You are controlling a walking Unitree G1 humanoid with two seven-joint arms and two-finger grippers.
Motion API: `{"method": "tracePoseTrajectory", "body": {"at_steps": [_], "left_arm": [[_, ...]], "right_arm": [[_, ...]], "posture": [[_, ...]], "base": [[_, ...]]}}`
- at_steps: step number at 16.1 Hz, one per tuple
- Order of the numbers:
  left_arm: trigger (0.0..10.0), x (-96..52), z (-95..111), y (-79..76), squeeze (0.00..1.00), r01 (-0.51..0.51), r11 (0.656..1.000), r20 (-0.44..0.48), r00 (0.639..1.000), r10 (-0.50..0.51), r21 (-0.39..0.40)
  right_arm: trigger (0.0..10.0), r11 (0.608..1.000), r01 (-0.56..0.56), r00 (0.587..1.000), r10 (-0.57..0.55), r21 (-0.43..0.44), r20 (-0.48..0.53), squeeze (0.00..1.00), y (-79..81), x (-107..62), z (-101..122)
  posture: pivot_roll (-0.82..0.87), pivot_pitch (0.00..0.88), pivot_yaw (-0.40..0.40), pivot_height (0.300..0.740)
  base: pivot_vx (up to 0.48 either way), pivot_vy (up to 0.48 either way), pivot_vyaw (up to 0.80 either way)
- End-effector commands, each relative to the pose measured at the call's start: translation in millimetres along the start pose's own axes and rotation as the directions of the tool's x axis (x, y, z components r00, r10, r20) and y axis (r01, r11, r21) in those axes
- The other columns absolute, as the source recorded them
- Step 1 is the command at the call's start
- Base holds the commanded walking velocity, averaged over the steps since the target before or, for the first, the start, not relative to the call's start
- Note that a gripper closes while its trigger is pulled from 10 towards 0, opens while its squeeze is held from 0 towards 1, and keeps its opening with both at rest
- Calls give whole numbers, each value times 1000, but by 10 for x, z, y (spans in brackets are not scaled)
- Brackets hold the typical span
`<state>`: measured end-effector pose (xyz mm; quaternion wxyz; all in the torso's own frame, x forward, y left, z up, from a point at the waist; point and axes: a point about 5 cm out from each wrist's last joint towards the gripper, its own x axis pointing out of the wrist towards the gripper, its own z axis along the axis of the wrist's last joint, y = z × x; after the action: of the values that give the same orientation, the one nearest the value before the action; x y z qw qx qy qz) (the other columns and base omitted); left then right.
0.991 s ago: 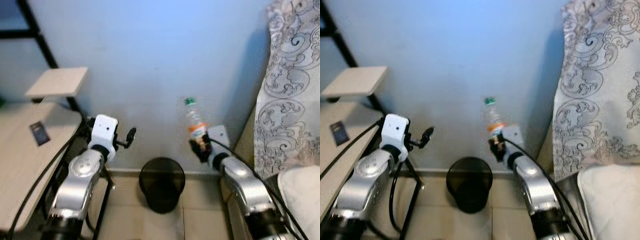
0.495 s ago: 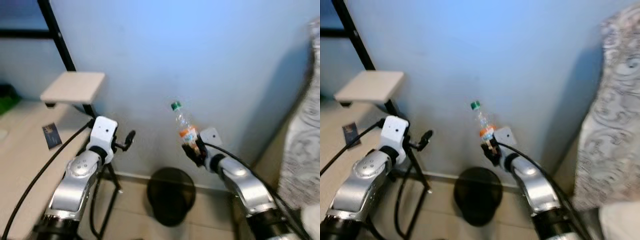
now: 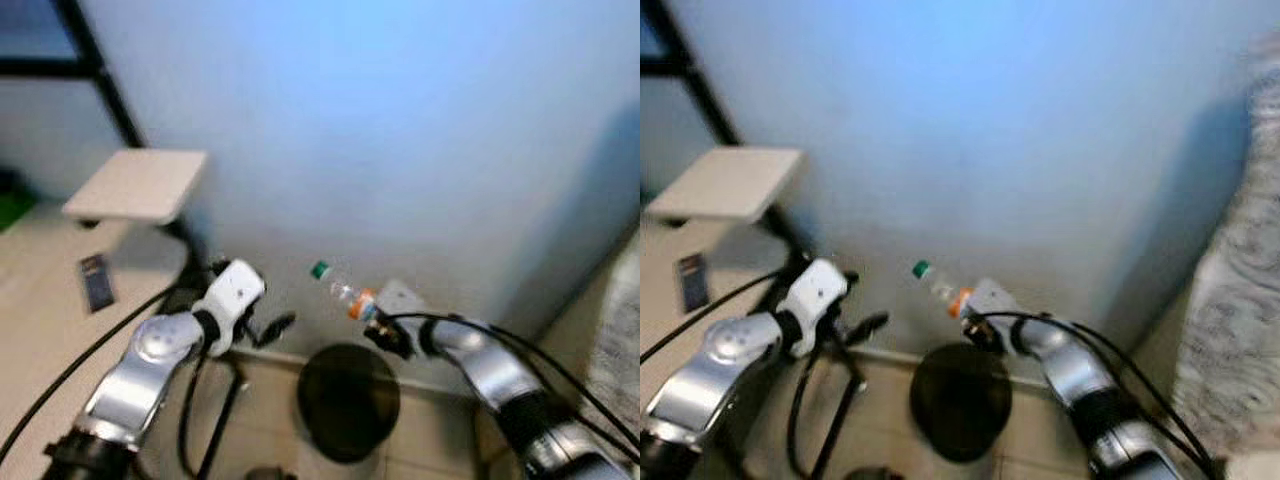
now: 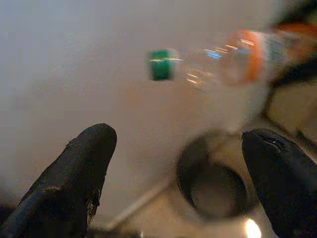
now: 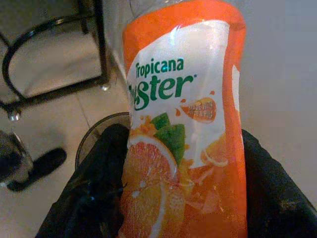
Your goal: Clean up the room
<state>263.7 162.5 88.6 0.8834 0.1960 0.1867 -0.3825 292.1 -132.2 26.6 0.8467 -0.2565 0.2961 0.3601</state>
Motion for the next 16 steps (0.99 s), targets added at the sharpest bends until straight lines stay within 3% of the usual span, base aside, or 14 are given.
{"method": "tracePoseTrajectory", "body": {"at_steps": [1,3,8,9,10,11,16], "left_arm": [[10000,0,-11,-5,0,61,997,-28,998,-60,41],[10000,-25,-28,-16,0,149,987,-62,987,-145,63],[10000,-31,-50,-6,0,179,980,-83,982,-172,84],[10000,-27,-44,-8,0,183,979,-82,981,-177,85],[10000,-23,-40,-7,0,184,979,-80,981,-177,86],[10000,-20,-37,-5,0,183,979,-79,981,-177,86],[10000,-14,-37,5,0,185,979,-80,981,-178,90]], "right_arm": [[10000,1000,27,999,-27,-5,-30,0,-19,33,-65],[10000,998,53,997,-51,23,-52,0,11,136,-86],[10000,998,65,994,-67,-21,-87,0,17,219,-75],[10000,997,71,992,-75,-43,-106,153,10,229,-89],[10000,997,67,990,-72,-40,-120,941,17,233,-108],[10000,998,55,990,-58,-27,-127,1000,34,237,-127],[10000,999,18,987,-26,-51,-157,1000,98,249,-209]], "posture": [[70,0,69,740],[77,0,64,740],[82,0,61,740],[82,0,61,740],[82,0,61,740],[82,0,62,740],[81,0,63,740]], "base": [[0,0,0],[0,0,0],[0,0,0],[0,0,0],[0,0,0],[0,0,0],[0,0,0]]}}
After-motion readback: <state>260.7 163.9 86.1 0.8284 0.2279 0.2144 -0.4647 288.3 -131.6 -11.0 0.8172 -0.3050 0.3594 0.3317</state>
